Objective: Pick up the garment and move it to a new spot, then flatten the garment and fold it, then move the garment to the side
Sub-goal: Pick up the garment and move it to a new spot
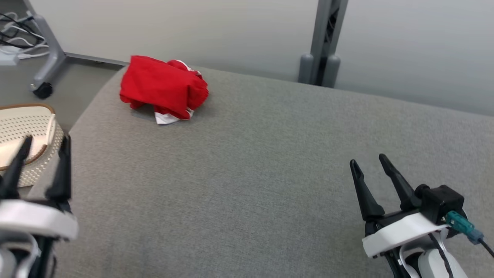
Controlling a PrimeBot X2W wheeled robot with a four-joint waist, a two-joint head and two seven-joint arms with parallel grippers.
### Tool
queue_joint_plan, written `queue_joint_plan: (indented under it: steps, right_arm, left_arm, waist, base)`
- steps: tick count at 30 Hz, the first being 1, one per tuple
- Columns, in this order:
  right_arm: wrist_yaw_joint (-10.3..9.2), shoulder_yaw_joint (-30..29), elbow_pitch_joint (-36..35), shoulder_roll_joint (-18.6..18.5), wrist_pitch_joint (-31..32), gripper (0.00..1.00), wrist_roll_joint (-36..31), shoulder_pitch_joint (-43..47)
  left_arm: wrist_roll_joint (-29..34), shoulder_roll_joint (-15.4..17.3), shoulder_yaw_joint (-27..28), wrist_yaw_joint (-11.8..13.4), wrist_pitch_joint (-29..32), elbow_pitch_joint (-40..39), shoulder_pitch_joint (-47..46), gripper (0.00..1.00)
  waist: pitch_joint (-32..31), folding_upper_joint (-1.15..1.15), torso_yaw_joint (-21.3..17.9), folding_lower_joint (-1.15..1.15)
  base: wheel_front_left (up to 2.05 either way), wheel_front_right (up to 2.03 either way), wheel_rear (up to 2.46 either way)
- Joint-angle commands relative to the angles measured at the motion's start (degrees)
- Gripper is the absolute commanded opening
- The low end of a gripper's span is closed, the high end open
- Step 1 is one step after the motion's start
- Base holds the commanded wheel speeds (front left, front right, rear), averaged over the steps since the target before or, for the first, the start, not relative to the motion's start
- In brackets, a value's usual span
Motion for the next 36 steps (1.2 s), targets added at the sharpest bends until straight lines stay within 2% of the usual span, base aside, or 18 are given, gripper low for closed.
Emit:
queue_joint_plan:
  steps: [1,6,15,24,29,32,36]
  right_arm:
    - [-0.02,-0.23,-0.61,-0.38,0.34,1.0,-0.32,-0.79]
    - [-0.02,-0.66,-2.66,-0.36,0.95,1.0,-1.45,-3.14]
    - [-0.02,-1.08,-5.04,-0.35,0.74,1.0,-2.59,-7.28]
    - [-0.02,-1.68,-6.42,-0.33,0.12,1.0,-3.09,-9.98]
    - [-0.02,-2.43,-7.29,-0.32,-0.25,1.0,-3.32,-10.61]
    - [-0.02,-2.57,-7.72,-0.31,-0.31,1.0,-3.44,-10.59]
    - [-0.02,-2.36,-7.98,-0.33,-0.64,1.0,-3.45,-10.55]
  left_arm:
    - [-0.13,1.32,0.41,-1.01,0.88,0.27,-2.62,1.0]
    - [-2.72,6.4,2.33,-4.65,6.78,4.67,-13.26,1.0]
    - [-5.84,10.79,2.25,-9.23,15.7,17.34,-30.08,1.0]
    - [-4.74,12.17,-1.62,-12.89,21.81,26.83,-40.09,1.0]
    - [-5.81,11.17,-3.5,-15.01,25.13,31.19,-44.0,1.0]
    - [-6.3,10.76,-3.99,-15.5,26.37,33.24,-45.25,1.0]
    - [-6.08,10.42,-4.55,-14.52,27.65,36.13,-45.85,1.0]
  waist:
    - [2.65,0.0,-2.13,0.0]
    - [8.07,0.0,-5.26,0.0]
    - [18.13,0.0,-11.67,0.0]
    - [25.91,0.0,-16.7,0.0]
    - [29.34,0.0,-18.41,0.0]
    - [30.96,0.0,-18.98,0.0]
    - [32.42,0.0,-19.43,0.0]
  base:
    - [0.0,0.0,0.0]
    - [0.0,0.0,0.0]
    - [0.0,0.0,0.0]
    - [0.0,0.0,0.0]
    - [0.0,0.0,0.0]
    - [0.0,0.0,0.0]
    - [0.0,0.0,0.0]
